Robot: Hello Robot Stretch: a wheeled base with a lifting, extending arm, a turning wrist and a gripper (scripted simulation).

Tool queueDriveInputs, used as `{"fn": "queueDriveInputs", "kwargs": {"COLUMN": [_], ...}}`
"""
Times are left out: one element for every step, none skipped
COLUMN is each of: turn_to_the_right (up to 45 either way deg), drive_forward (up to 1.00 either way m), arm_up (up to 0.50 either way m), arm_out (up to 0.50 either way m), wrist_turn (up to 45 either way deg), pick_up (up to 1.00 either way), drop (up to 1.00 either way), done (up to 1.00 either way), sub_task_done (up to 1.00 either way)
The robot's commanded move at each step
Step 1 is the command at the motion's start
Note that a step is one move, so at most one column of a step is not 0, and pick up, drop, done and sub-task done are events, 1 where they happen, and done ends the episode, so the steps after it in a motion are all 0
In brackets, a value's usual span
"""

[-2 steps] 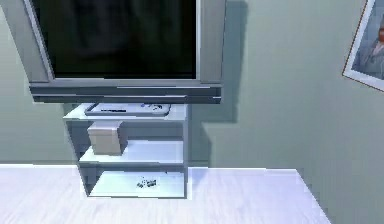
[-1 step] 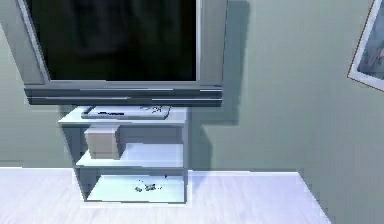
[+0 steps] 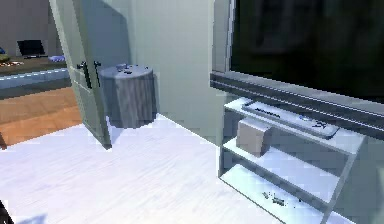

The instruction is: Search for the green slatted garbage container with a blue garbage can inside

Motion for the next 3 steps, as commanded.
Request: {"fn": "queueDriveInputs", "kwargs": {"turn_to_the_right": [-15.0, 0.0, -30.0], "drive_forward": [0.0, 0.55, 0.0], "arm_up": [0.0, 0.0, 0.0], "arm_out": [0.0, 0.0, 0.0], "wrist_turn": [0.0, 0.0, 0.0], "pick_up": [0.0, 0.0, 0.0], "drop": [0.0, 0.0, 0.0], "done": [0.0, 0.0, 0.0], "sub_task_done": [0.0, 0.0, 0.0]}}
